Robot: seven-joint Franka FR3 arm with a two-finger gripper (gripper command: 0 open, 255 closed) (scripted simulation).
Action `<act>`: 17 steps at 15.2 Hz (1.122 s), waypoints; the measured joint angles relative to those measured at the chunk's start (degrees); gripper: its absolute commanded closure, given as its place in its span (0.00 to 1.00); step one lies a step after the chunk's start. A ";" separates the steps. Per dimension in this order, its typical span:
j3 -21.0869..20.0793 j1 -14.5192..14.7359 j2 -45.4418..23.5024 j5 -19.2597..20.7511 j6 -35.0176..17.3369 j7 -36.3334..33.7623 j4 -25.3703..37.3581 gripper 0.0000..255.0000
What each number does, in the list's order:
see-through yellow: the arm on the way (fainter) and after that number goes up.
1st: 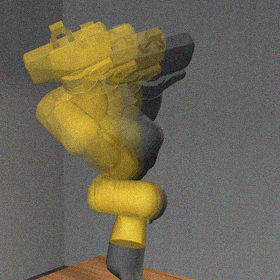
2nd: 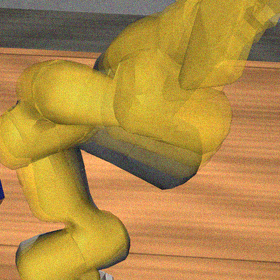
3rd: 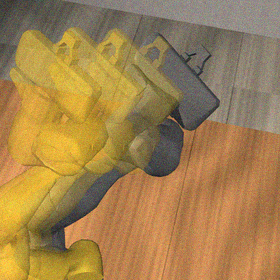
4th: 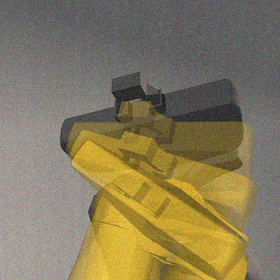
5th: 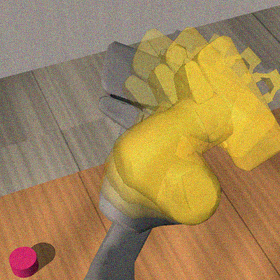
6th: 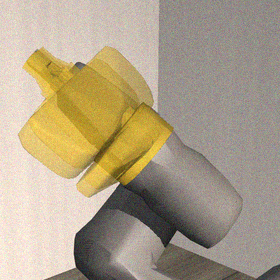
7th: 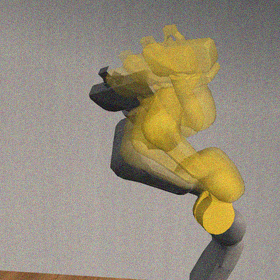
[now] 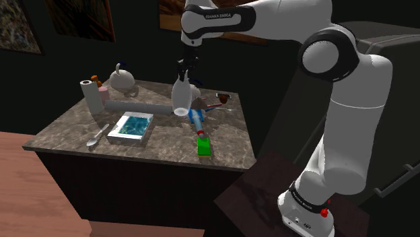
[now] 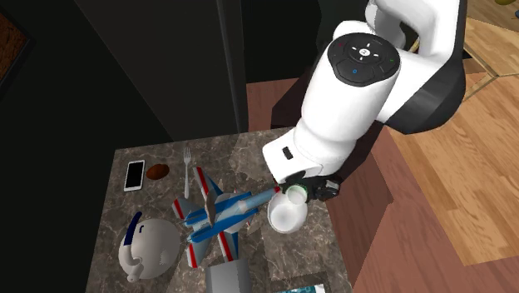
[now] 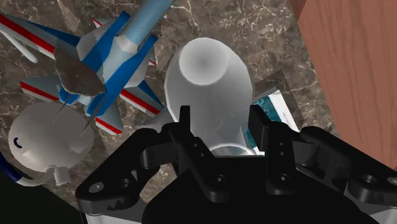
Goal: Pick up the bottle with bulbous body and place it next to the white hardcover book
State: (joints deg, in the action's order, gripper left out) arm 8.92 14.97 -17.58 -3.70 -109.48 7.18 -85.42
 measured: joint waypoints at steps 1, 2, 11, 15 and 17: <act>-0.29 0.31 -2.28 -0.17 0.24 -0.71 2.54 1.00; -0.59 0.83 -3.88 -0.16 0.03 -1.59 3.92 1.00; -2.68 5.61 -16.89 0.25 -0.02 -9.11 16.97 1.00; -3.03 6.45 -20.90 0.25 -0.51 -10.49 20.47 1.00; -3.05 6.49 -21.18 0.23 -2.00 -10.49 19.29 1.00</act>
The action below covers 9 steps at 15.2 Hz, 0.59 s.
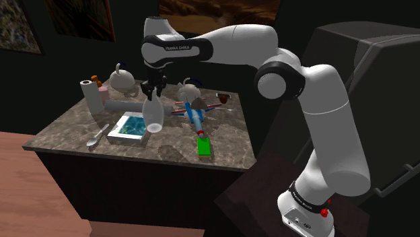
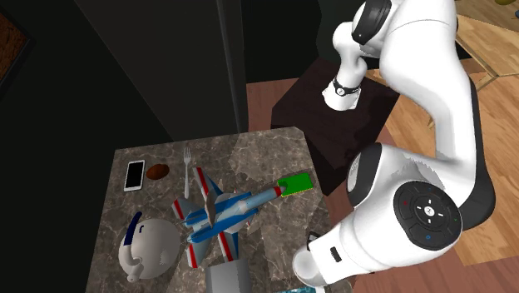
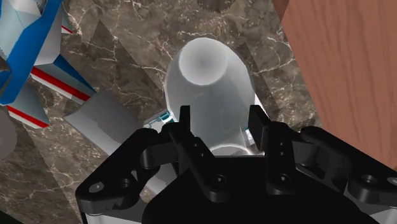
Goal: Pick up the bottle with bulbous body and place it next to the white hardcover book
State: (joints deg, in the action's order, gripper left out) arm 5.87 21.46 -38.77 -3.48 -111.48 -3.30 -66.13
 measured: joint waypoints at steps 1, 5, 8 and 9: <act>-0.01 -0.01 -0.20 -0.02 -0.59 0.02 -0.38 1.00; -0.05 0.08 -0.56 -0.07 -3.25 0.05 -2.68 1.00; -0.09 0.15 -0.95 -0.13 -5.38 0.06 -4.43 1.00; -0.12 0.12 -1.37 -0.16 -5.81 0.08 -4.44 1.00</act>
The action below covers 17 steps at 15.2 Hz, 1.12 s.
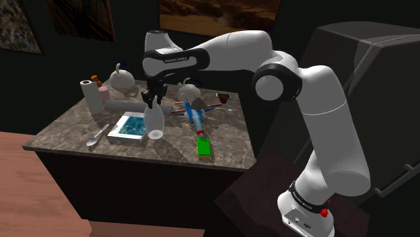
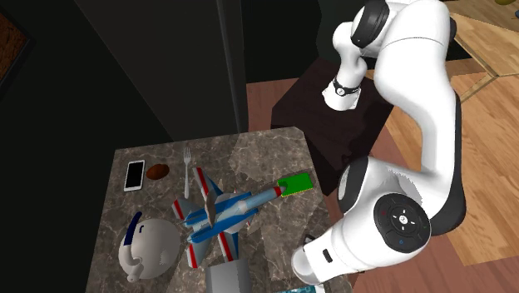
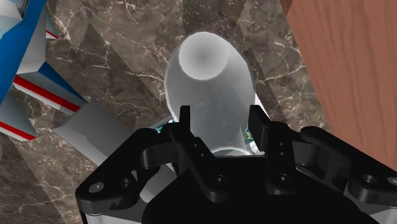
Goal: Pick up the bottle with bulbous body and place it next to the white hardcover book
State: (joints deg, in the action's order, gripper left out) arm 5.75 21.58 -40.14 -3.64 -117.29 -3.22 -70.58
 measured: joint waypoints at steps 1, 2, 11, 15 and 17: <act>-0.02 0.01 -0.24 -0.03 -0.68 0.01 -0.45 1.00; -0.03 -0.01 -0.28 -0.06 -1.56 0.09 -1.30 1.00; -0.05 0.00 -0.71 -0.08 -2.13 0.07 -1.38 0.00; -0.05 -0.01 -0.71 -0.08 -2.13 0.08 -1.36 0.00; -0.03 0.02 -0.41 -0.05 -1.37 0.02 -0.89 0.00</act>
